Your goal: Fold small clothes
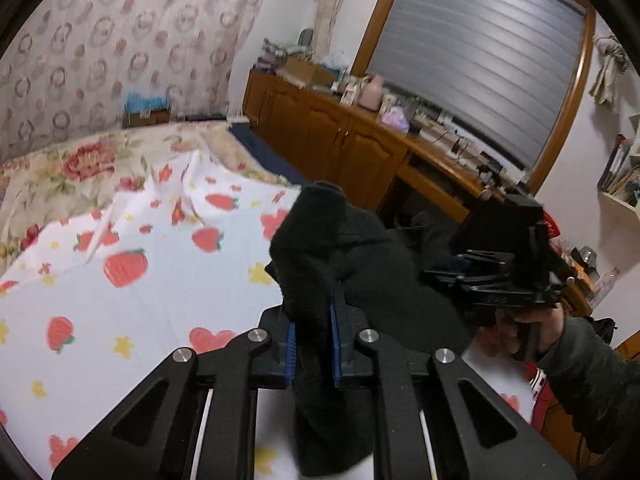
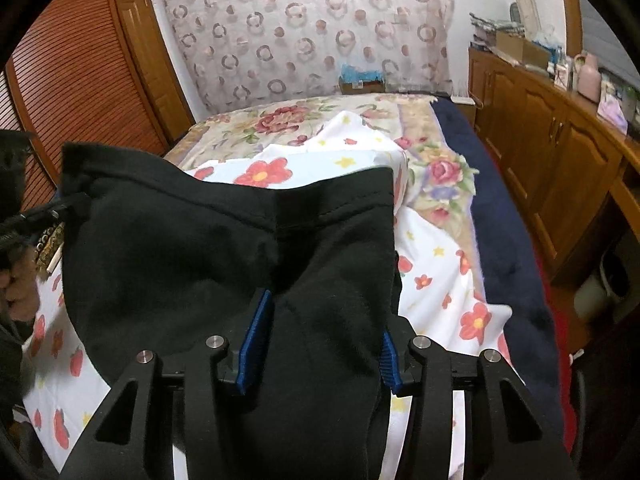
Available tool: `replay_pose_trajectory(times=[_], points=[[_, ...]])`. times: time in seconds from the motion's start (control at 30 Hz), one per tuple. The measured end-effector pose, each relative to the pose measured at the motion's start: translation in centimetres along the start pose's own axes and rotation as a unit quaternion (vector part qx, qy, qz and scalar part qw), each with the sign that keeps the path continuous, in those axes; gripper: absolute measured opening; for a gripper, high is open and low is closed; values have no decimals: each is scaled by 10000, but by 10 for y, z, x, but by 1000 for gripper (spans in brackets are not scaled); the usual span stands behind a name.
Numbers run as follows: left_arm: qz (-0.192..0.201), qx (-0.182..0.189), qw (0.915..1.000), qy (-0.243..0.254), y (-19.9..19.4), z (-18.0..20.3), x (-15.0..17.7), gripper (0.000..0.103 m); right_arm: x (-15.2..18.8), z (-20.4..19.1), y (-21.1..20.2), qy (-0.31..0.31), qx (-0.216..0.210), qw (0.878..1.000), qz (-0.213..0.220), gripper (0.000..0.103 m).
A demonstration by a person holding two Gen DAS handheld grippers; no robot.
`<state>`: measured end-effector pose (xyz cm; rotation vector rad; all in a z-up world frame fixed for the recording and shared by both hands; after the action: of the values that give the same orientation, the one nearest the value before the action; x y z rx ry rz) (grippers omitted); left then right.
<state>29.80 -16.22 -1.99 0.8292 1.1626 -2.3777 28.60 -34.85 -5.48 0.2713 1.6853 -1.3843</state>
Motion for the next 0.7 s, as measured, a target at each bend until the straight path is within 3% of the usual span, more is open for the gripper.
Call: replay_pose_trajectory(times=[0.23,0.4,0.7], points=[[109,-405,9991,-81,-31,-27,0,14,-13,-18,-11,-420,118,9989,189,57],[-177,-840,9962,-138,-16,-57,14,14,-13,-23,12,-427,-46,9991,4,57],[-285,-973,9947,-171,1,-66,21,14,-19,-11,43,-35,-440,9986,-280,60]])
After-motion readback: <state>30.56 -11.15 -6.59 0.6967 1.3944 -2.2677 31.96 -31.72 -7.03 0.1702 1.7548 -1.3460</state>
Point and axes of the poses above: each gripper's, at about its wrist camera, not at the fingertips, and y roughly the way its jaws point, z to its right, x to its underside, the point moved 5 cm from there along y, roughly the way its jaws point, and after that the axes turned 15 degrees about -y, right-handed, at the moved point
